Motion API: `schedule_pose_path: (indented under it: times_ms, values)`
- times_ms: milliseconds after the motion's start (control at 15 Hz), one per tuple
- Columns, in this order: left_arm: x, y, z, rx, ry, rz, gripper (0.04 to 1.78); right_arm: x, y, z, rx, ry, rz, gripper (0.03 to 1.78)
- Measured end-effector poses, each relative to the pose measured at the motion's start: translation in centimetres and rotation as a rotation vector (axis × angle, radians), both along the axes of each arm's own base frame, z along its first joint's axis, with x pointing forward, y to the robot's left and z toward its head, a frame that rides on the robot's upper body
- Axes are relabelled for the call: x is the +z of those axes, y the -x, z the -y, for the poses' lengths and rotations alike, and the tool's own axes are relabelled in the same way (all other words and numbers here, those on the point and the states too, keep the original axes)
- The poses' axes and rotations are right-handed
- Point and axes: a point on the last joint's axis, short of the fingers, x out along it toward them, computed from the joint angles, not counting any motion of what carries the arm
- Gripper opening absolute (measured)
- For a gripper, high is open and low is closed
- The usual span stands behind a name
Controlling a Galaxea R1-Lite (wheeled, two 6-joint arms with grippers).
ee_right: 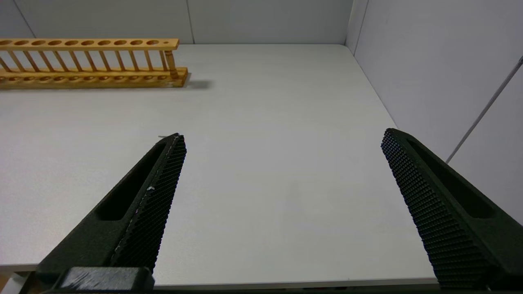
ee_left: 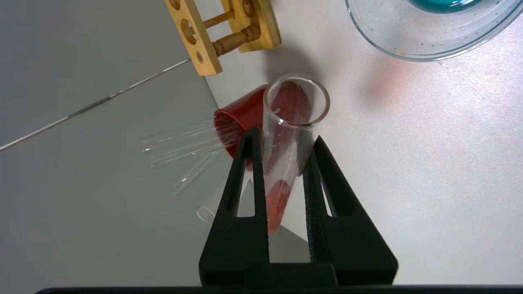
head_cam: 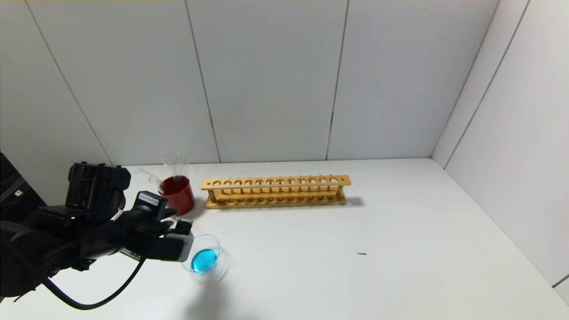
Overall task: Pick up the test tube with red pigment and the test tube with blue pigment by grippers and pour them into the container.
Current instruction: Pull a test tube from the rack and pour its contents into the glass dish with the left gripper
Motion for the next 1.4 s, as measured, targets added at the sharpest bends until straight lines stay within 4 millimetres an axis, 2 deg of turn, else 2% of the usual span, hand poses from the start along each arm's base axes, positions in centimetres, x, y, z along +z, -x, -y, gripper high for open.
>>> schedule_pose_path:
  times_ms: [1400]
  values:
    - [-0.38,-0.58,0.16,-0.144,-0.219,0.038,0.31,0.00,0.00,0.00,0.000,0.000,0.000,1.75]
